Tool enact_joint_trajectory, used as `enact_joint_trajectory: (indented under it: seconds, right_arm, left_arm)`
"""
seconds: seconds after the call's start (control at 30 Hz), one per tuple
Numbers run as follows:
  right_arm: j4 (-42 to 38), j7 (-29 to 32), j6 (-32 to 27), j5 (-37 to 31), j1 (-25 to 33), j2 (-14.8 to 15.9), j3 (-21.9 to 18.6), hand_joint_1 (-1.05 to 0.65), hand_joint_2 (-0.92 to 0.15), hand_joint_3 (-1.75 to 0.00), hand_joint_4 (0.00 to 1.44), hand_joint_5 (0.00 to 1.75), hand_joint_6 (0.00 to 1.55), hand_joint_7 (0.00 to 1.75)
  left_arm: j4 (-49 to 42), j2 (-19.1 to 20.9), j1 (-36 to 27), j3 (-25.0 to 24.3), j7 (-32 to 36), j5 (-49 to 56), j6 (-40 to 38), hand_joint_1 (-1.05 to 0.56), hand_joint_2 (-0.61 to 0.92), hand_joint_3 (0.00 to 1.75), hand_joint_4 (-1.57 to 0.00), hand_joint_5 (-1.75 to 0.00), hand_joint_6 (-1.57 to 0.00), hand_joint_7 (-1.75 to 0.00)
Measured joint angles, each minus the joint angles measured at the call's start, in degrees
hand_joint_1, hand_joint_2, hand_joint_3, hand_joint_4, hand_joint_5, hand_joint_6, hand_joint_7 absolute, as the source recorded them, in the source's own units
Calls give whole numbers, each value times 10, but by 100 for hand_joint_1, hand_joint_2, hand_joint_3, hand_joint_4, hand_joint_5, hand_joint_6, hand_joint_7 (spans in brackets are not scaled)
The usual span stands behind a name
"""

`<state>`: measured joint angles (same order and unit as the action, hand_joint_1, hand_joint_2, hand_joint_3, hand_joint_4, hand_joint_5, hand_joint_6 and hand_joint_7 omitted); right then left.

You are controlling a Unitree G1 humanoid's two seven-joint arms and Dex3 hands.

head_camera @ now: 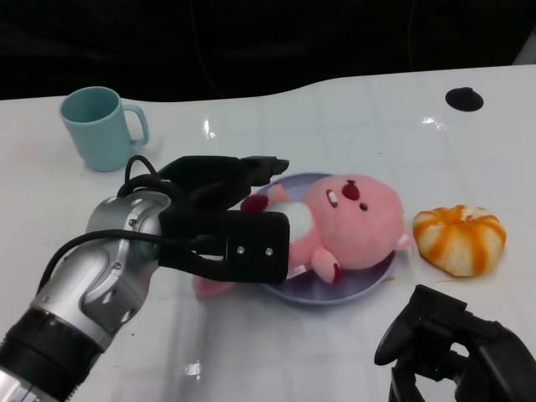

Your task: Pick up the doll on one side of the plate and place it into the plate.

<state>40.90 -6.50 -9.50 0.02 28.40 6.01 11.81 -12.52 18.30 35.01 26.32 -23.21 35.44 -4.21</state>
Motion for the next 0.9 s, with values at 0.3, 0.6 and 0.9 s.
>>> enact_joint_trajectory:
  seconds: [0.3,0.6,0.9]
  right_arm:
    - [-1,2,-1,0,-3,0,-1,6,-42,-138,73,175,62,153]
    - [-2,4,-1,0,-4,1,1,5,-41,-138,72,175,62,153]
    - [-3,3,-1,0,-5,1,1,5,-42,-137,72,175,62,153]
  left_arm:
    - [121,42,-70,-56,-25,-49,7,-96,92,57,-8,-5,-9,-2]
    - [215,49,-167,-154,-26,-180,23,-72,92,35,-27,-19,-27,-8]
    - [273,-15,-283,-244,-8,-350,37,-36,92,15,-44,-92,-72,-18]
